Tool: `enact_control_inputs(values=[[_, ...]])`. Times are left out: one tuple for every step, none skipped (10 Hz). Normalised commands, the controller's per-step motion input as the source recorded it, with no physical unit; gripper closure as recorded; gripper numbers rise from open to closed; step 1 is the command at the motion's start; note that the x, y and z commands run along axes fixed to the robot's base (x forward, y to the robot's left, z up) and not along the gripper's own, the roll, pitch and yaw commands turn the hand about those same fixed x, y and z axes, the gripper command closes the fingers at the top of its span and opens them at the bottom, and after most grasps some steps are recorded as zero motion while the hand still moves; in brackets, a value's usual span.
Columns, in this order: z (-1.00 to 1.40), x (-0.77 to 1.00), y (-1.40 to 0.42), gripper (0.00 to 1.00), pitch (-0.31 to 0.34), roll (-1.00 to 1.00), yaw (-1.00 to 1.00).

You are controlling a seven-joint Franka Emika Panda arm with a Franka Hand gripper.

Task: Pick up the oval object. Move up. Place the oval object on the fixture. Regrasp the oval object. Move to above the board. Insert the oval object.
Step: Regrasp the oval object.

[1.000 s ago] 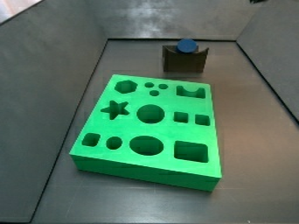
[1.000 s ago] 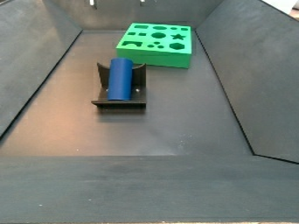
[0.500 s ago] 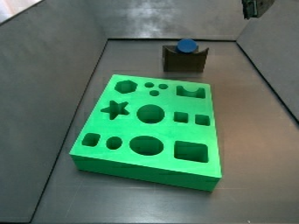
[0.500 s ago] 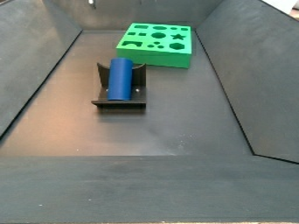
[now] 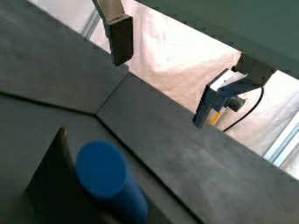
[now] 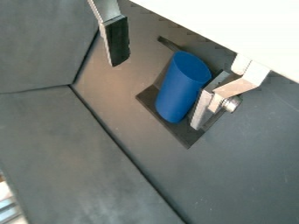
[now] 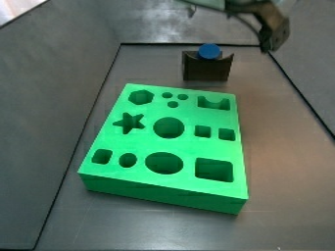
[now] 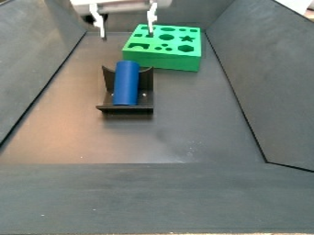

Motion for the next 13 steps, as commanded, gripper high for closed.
enact_control_inputs(values=[[-1.00,0.08,0.05,0.00,-0.120,0.08,0.04],[-1.00,0.08,0.05,0.00,-0.120,0.08,0.02],[-1.00,0.09,0.04,0.00,-0.102,0.07,-0.01],[-1.00,0.10,0.04,0.00,-0.085,0.08,-0.03],[-0.88,0.10,0.03,0.00,-0.058,0.07,-0.05],[-0.78,0.10,0.02,0.00,-0.049,0.07,-0.05],[-0.58,0.08,0.01,0.00,-0.021,0.07,-0.04],[-0.39,0.07,0.01,0.00,-0.005,0.07,-0.03],[-0.24,0.07,0.01,0.00,0.007,0.06,-0.02],[-0.18,0.01,0.00,0.00,0.027,0.05,-0.01],[-0.17,0.01,0.00,0.00,0.024,0.05,0.00],[-0.17,0.01,0.00,0.00,0.024,0.05,0.00],[-0.17,0.01,0.00,0.00,0.024,0.05,0.00]])
